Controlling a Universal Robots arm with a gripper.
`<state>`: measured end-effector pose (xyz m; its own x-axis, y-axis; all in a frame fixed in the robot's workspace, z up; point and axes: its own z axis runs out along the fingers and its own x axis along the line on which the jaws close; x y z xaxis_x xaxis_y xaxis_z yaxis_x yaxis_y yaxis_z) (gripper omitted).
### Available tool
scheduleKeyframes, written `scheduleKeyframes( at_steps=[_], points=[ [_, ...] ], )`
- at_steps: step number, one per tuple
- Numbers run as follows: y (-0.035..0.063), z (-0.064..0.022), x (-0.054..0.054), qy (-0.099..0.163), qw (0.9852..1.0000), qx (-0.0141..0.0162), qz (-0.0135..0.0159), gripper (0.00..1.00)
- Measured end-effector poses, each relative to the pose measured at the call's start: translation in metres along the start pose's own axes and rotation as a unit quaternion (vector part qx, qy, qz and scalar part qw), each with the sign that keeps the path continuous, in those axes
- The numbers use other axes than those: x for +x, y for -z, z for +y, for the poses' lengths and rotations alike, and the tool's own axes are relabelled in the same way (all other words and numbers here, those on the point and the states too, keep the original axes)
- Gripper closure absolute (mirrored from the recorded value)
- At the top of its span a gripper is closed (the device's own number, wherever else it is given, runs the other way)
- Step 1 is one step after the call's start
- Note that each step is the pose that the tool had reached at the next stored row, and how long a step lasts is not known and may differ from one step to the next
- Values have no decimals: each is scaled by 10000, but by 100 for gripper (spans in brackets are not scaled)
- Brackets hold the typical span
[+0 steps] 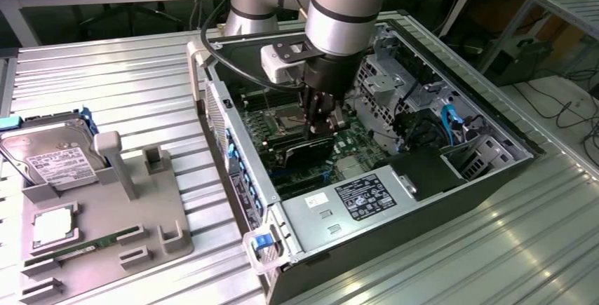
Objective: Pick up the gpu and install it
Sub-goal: 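Insert the gpu into the slot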
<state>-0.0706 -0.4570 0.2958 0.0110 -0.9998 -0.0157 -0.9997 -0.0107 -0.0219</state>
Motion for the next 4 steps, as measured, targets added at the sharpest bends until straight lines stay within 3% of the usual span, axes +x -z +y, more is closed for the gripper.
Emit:
scheduleKeyframes(
  at_steps=[4],
  points=[
    [0,0,0,0,10000,0,0,89]
  ],
)
